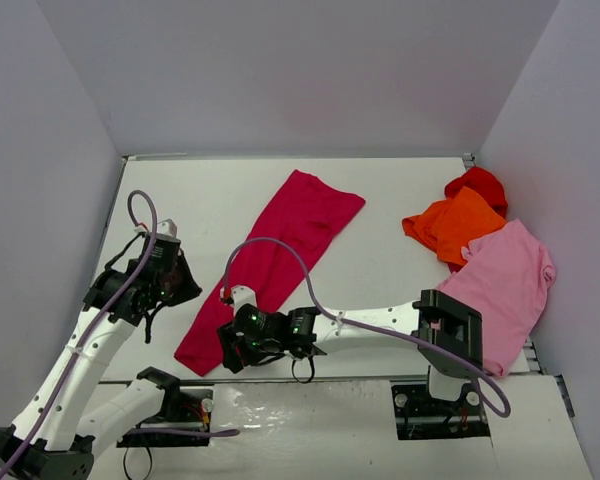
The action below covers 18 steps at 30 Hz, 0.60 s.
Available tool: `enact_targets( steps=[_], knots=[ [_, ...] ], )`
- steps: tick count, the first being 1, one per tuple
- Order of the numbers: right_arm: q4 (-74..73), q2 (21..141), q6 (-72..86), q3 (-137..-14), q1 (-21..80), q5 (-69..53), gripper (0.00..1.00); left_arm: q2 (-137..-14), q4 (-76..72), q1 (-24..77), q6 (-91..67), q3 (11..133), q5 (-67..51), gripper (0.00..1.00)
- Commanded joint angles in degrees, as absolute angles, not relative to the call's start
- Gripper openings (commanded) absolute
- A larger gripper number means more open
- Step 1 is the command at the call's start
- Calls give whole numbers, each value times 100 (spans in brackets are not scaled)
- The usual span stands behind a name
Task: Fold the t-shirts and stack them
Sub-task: Rotate the tshirt 90 degrees
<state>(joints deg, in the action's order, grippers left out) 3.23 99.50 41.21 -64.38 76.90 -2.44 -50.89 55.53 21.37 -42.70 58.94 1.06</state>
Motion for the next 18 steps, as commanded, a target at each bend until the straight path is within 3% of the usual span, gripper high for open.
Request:
enact_targets(
  steps=[1,13,16,18],
  knots=[
    [524,10158,4182,-6612,7655,-54,54,-5014,5550,2109,-4318,5977,119,0],
    [784,10495,4315,-6416,7586,169,53,-4992,5635,2109,-4307,5792,35,0],
    [844,10573,4271,-6442,7585,202,42,-4972,5631,2109,-4324,5763,44,0],
    [867,10683,4208,-6498,7585,210,25,-4966,5625,2109,-4340,5749,44,0]
  ],
)
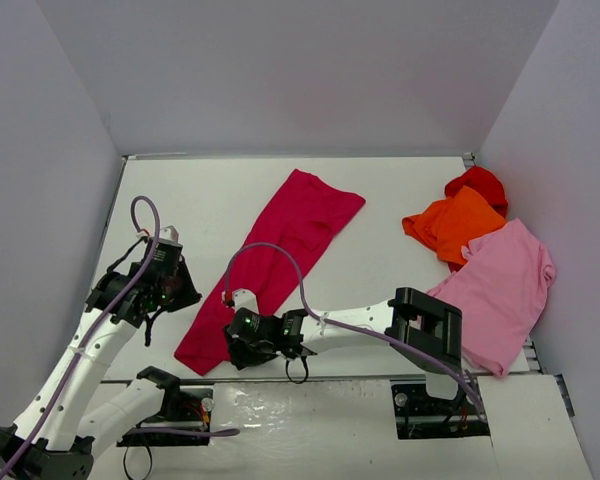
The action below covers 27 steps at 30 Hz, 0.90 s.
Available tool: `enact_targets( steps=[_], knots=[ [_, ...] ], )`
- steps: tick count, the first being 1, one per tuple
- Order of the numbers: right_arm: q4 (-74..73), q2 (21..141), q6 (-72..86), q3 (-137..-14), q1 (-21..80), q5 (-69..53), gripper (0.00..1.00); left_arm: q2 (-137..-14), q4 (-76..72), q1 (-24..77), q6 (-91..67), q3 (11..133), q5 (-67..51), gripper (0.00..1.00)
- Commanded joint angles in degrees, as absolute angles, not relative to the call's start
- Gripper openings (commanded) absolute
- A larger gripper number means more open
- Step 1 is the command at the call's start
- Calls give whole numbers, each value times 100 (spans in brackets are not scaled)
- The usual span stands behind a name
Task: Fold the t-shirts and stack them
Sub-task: Rotate the tshirt 90 degrees
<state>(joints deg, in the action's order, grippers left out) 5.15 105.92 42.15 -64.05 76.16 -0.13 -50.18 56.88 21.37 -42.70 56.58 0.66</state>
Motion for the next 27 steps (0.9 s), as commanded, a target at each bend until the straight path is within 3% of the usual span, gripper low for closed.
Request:
enact_targets(
  steps=[1,3,7,10,27],
  knots=[
    [870,10724,4194,-6546,7585,204,20,-4966,5625,2109,-4342,5741,44,0],
    [870,10807,4162,-6594,7577,165,11,-4958,5648,2109,-4334,5747,51,0],
    [871,10880,4138,-6698,7577,113,10,-4940,5678,2109,-4324,5694,97,0],
    [886,10862,4098,-6727,7585,88,0,-4945,5674,2109,-4315,5662,114,0],
    [773,11490,3523,-8685,7532,-407,0,-4674,5860,2101,-4342,5805,407,0]
  ],
)
